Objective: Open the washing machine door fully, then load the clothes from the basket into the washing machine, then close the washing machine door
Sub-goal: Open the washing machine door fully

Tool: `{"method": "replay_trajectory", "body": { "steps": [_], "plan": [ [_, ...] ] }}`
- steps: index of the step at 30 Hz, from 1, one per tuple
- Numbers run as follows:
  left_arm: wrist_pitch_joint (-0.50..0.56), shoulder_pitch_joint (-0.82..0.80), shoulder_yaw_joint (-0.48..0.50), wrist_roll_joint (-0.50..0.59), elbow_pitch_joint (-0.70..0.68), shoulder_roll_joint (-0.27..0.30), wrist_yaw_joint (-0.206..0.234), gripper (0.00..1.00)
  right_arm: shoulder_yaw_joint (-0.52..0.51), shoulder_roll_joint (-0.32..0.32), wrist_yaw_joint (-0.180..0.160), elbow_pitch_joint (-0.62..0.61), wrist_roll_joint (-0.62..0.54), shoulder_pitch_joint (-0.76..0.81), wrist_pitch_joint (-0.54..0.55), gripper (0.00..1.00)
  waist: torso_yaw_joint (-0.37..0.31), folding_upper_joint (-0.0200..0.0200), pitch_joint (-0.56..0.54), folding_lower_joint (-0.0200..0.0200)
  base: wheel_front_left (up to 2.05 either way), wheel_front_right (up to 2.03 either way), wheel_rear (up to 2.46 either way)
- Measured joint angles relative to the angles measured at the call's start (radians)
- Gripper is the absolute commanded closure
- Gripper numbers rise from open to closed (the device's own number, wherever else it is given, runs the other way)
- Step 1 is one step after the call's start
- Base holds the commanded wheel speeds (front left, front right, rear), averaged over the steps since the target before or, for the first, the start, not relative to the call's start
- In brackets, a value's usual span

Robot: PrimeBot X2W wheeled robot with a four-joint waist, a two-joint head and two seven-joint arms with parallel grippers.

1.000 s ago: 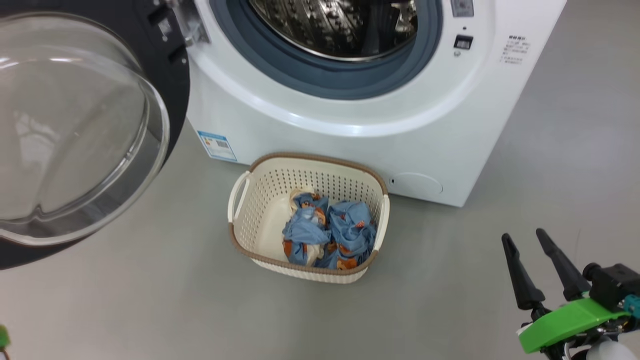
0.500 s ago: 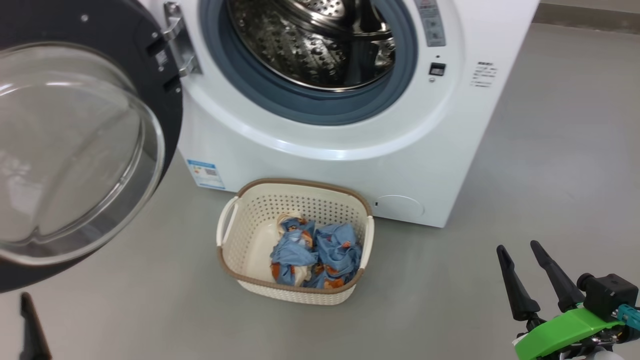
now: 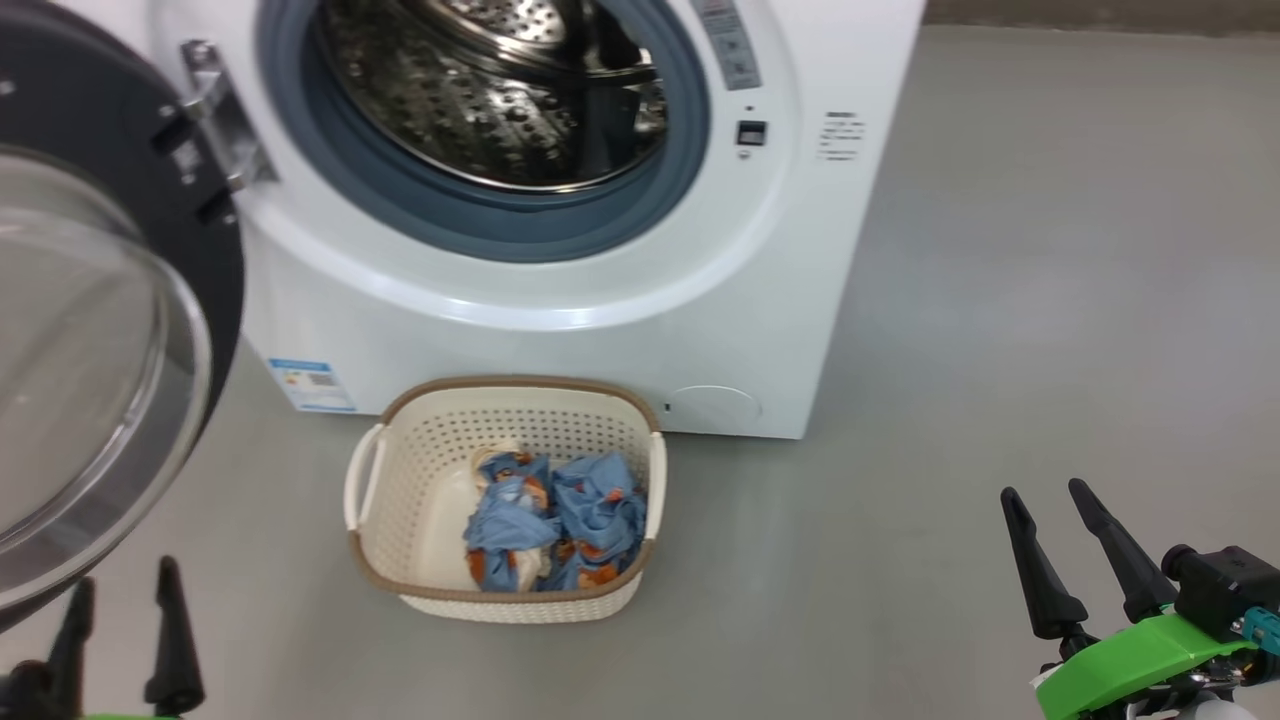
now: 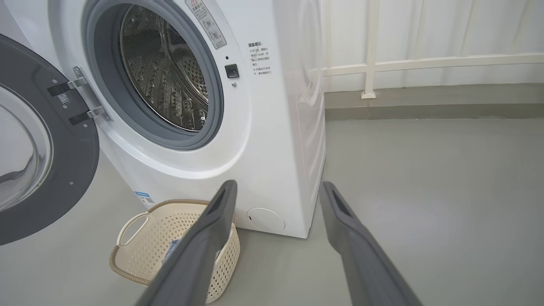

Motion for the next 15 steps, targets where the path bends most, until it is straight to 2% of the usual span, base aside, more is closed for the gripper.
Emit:
{"method": "replay_trajectory", "body": {
  "steps": [15],
  "plan": [
    [0.000, 0.002, -0.100, -0.012, -0.028, 0.002, 0.000, 0.00, -0.019, 0.002, 0.000, -0.001, 0.000, -0.003, 0.000, 0.00, -0.138, 0.0000, 0.013, 0.0000, 0.00, 0.00, 0.00]
  ]
}}
